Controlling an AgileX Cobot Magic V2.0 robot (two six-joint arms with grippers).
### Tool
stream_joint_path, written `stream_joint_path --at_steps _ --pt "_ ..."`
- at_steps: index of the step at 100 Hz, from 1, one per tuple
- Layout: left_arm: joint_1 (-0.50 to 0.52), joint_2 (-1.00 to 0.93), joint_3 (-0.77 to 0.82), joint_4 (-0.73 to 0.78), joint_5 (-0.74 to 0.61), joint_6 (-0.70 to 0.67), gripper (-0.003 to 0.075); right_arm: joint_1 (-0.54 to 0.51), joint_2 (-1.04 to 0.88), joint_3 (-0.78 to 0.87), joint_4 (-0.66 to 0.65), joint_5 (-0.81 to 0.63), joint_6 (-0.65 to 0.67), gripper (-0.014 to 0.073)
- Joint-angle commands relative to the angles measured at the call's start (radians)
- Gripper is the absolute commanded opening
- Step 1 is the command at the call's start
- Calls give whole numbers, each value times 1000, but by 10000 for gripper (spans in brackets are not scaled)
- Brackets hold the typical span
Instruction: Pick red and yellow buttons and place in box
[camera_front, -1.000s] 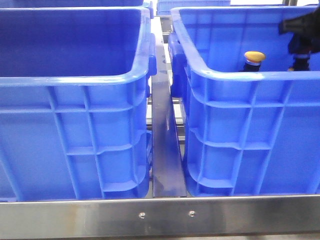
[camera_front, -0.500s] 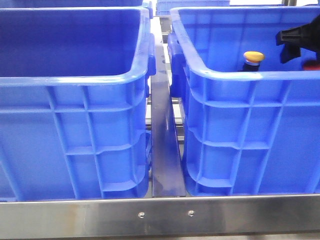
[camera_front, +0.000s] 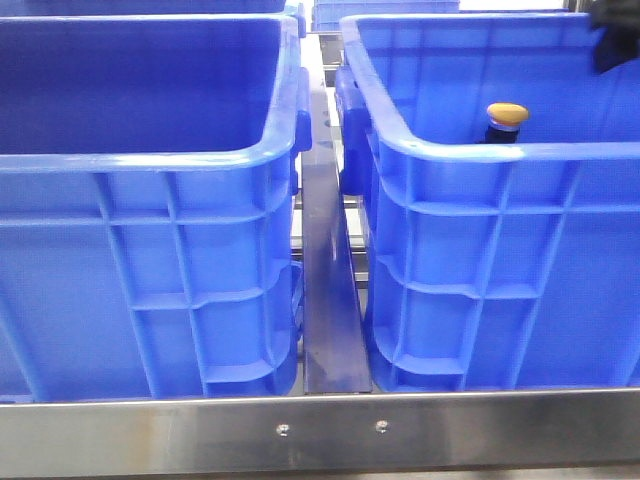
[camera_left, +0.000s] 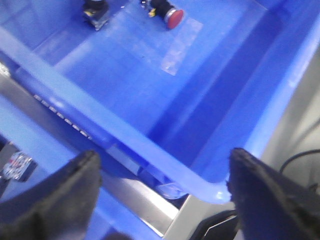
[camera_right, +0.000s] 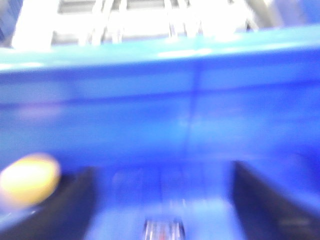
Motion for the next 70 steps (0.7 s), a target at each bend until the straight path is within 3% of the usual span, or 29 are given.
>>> stream_joint_path --at_steps 1,17,23,30,70 --pt "33 -36 -29 43 -65 -73 420 -7 -122 27 3 2 -14 303" --pt "148 -36 -27 68 -41 -125 192 -7 -261 133 3 83 -14 0" --pt "200 -41 -17 68 -41 -125 81 -7 -306 169 3 109 -14 -71" --pt "255 -48 0 68 -41 -125 -22 -7 -359 206 14 131 -14 -66" --pt "554 -287 230 68 -129 -128 -20 -7 -614 348 31 159 -14 -69"
